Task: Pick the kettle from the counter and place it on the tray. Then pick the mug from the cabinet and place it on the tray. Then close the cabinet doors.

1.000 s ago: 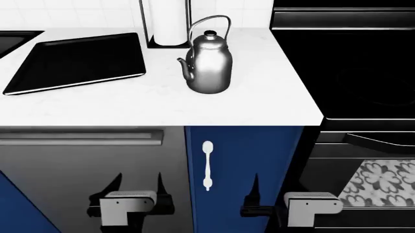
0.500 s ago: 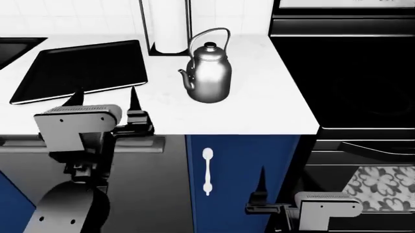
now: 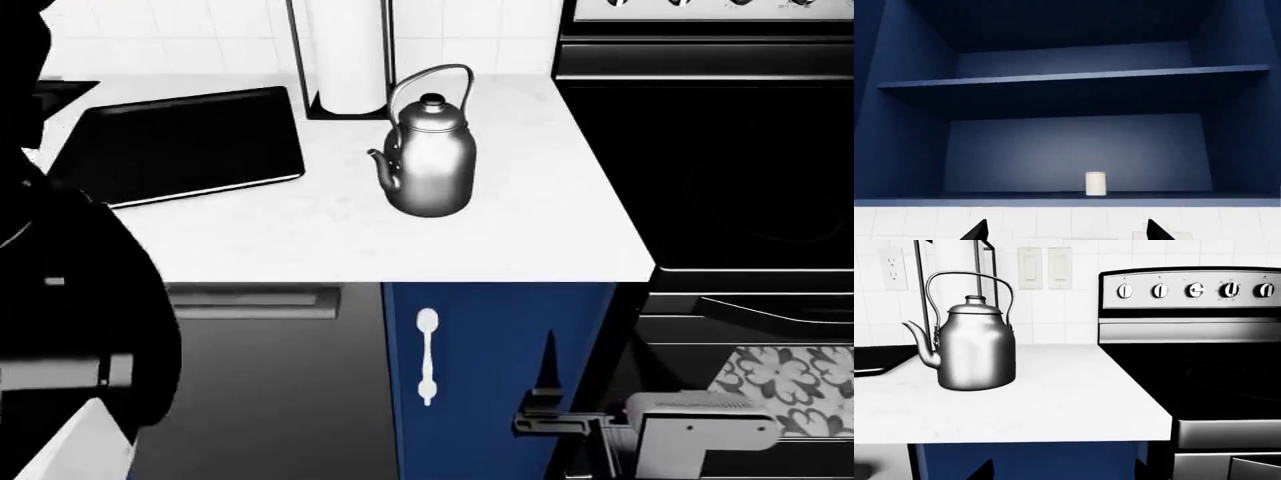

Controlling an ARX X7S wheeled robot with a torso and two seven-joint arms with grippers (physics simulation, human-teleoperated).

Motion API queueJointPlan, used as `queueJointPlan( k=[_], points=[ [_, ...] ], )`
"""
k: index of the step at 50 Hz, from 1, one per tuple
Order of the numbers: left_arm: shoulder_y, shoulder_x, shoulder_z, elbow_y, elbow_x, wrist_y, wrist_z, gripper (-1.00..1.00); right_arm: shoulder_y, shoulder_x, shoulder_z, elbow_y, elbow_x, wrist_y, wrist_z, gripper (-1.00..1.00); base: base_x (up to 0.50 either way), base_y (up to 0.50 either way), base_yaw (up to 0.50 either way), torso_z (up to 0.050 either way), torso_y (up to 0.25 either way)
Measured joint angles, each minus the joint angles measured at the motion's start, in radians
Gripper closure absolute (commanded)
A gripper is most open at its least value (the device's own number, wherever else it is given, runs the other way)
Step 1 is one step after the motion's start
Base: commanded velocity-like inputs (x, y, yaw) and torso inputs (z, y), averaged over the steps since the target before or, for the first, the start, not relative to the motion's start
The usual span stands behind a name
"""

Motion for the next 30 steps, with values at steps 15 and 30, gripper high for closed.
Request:
queueJointPlan(
  k=[15,30],
  points=[
    [-0.529,0.066,0.050,-0.788,-0.004,0.236,-0.030,-1.00,-0.009,0.027,-0.008,-0.100,0.014,0.059,0.022,-1.00,0.00,0.00,0.00,0.050,0.000],
    [-0.726,0.088,0.134,-1.123,-0.045,0.265,-0.049,-1.00,-0.012,0.044,-0.009,-0.162,0.040,0.098,0.035,-1.00,0.00,-0.16,0.00,0.033,0.000]
  ],
)
